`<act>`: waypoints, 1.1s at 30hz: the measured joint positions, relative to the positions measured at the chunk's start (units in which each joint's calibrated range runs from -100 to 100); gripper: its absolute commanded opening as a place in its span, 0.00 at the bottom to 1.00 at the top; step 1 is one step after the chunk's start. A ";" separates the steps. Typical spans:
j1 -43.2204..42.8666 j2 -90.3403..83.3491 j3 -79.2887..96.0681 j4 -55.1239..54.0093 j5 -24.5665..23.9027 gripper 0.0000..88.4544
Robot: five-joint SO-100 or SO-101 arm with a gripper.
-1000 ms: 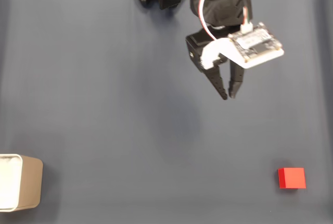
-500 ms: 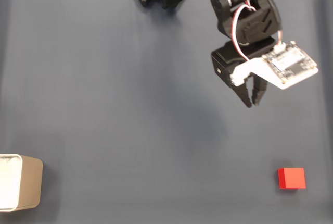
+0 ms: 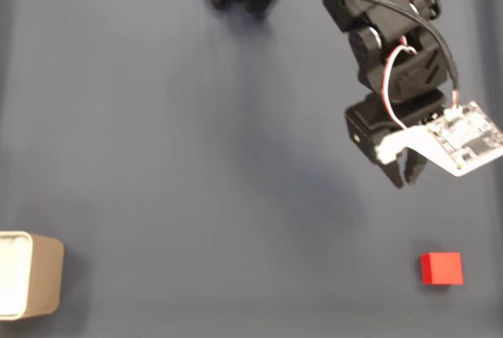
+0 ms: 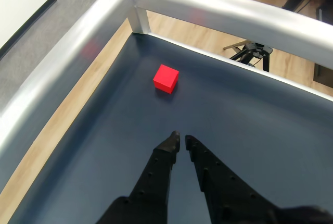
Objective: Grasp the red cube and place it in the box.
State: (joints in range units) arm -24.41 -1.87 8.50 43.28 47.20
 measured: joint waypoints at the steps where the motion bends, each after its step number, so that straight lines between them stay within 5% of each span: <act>1: -0.07 1.22 -1.27 0.00 0.00 0.01; 33: -0.07 17.37 -14.47 -2.15 -0.34 0.07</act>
State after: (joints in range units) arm -24.48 15.50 -5.97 41.13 46.86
